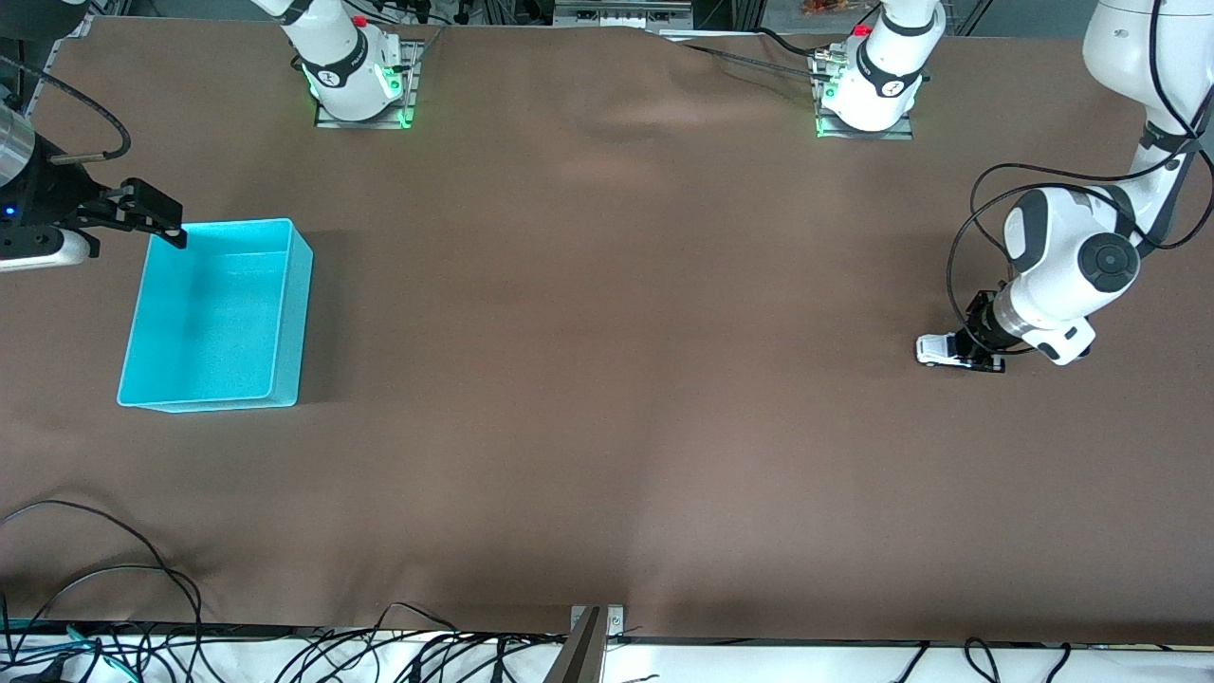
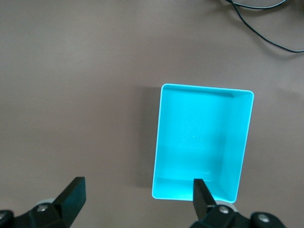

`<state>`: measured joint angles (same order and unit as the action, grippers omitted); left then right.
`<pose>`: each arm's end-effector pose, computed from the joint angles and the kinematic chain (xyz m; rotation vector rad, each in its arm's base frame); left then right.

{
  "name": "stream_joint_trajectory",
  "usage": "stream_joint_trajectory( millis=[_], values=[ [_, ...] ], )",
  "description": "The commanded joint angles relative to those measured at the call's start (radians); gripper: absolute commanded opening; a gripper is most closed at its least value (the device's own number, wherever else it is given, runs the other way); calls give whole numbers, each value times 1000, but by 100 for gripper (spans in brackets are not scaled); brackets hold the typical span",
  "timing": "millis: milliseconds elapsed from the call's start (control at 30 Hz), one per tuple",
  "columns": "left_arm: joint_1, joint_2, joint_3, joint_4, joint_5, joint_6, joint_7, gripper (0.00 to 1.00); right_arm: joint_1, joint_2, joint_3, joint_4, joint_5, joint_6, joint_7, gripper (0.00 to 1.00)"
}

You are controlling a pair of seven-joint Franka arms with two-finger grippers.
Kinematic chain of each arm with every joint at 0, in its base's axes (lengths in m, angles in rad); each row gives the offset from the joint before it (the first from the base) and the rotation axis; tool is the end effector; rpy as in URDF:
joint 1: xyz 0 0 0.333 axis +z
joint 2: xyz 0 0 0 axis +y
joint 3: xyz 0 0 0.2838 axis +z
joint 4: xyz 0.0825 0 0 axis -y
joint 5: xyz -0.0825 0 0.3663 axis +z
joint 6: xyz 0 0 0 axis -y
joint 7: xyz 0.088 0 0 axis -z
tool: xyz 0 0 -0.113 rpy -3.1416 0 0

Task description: Wind and store white jeep toy

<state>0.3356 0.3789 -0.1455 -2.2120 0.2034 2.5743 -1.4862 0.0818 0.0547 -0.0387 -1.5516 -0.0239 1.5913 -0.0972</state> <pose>0.5216 0.0950 0.1849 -2.2481 -2.1239 -0.0404 0.5528 0.0217 0.5671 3.1082 0.2195 -0.0244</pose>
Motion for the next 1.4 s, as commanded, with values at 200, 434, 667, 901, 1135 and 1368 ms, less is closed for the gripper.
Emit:
stream_joint_trajectory(
  millis=[200,434,667,901,1135,1368],
  values=[
    [112,113,3,2,87,87,23,14,-1,5,3,22,-2,-5,8,100],
    [169,136,1,14,177,107,23,15,-1,5,2,21,-2,-5,8,100],
    [183,149,3,34,191,113,24,19,-1,5,3,22,-2,-5,8,100],
    [191,153,3,38,191,113,24,34,-1,5,3,22,-2,6,8,100],
    [191,129,1,83,188,84,40,100,1,5,3,22,-2,7,8,100],
    [191,78,-26,221,182,-190,53,100,0,5,3,22,-2,7,8,100]
  ],
)
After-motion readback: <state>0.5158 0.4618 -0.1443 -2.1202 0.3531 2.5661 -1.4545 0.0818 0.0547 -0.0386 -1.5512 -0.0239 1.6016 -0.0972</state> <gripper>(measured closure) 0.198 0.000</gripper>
